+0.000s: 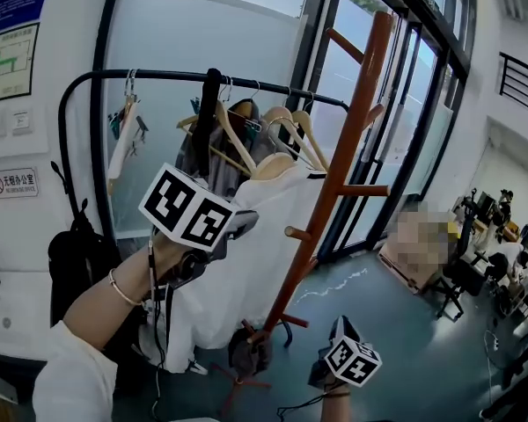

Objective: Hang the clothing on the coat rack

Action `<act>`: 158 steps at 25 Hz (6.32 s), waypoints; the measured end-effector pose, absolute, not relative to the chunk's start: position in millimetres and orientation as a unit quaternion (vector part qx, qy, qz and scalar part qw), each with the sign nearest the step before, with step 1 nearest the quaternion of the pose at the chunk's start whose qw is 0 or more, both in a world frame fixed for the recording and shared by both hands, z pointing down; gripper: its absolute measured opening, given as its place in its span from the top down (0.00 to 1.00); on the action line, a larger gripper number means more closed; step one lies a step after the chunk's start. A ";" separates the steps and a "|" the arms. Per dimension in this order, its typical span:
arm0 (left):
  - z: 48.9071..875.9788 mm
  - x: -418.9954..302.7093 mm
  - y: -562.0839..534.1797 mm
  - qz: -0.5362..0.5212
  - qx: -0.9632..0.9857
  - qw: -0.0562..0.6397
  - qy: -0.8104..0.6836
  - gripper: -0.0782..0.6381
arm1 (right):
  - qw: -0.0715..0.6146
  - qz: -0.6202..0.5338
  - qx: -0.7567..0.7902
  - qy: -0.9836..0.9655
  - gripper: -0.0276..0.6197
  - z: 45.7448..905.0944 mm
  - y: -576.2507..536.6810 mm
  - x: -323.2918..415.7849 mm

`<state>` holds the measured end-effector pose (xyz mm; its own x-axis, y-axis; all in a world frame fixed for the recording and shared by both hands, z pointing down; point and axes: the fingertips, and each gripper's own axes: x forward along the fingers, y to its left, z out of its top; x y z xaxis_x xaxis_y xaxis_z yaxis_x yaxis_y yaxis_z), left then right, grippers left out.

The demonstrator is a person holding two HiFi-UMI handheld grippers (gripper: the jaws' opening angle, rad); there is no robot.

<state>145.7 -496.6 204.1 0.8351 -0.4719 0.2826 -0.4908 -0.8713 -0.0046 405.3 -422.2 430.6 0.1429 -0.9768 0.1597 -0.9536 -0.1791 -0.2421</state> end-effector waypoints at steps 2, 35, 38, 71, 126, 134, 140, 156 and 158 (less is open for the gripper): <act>201.0 144.7 -503.0 0.137 0.957 0.047 -0.252 0.86 | 0.042 -0.143 -0.754 0.640 0.92 432.2 -421.2 405.4; 78.3 172.2 -513.6 0.155 0.947 -0.039 -0.278 0.86 | 0.059 -0.173 -0.763 0.620 0.92 453.6 -402.9 428.8; 67.5 179.1 -517.3 0.157 0.946 -0.045 -0.281 0.86 | 0.063 -0.175 -0.763 0.619 0.92 453.9 -404.4 433.8; 63.9 207.5 -539.7 0.215 0.938 -0.041 -0.268 0.86 | 0.090 -0.220 -0.772 0.590 0.92 492.8 -396.6 447.6; 41.3 92.9 -420.9 0.005 0.954 -0.123 -0.275 0.59 | 0.015 -0.157 -0.736 0.658 0.92 447.7 -410.5 304.0; 77.4 70.8 -384.4 -0.024 0.967 -0.075 -0.241 0.61 | -0.004 -0.138 -0.735 0.663 0.92 431.6 -390.1 286.8; 123.9 52.5 -367.4 -0.030 0.956 -0.061 -0.285 0.67 | -0.012 -0.117 -0.718 0.686 0.92 417.6 -380.5 274.8; 316.6 85.5 -283.0 -0.066 0.906 -0.028 -0.417 0.88 | -0.006 -0.150 -0.678 0.720 0.92 461.8 -273.9 250.2; 342.8 95.4 -277.3 -0.061 0.908 0.003 -0.414 0.88 | -0.012 -0.147 -0.683 0.716 0.92 464.9 -265.1 254.2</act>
<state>95.4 -277.3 342.8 0.6496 -0.7526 -0.1078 -0.7520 -0.6569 0.0548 254.2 -265.1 464.9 -0.0671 -0.9738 0.2172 -0.9806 0.0242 -0.1945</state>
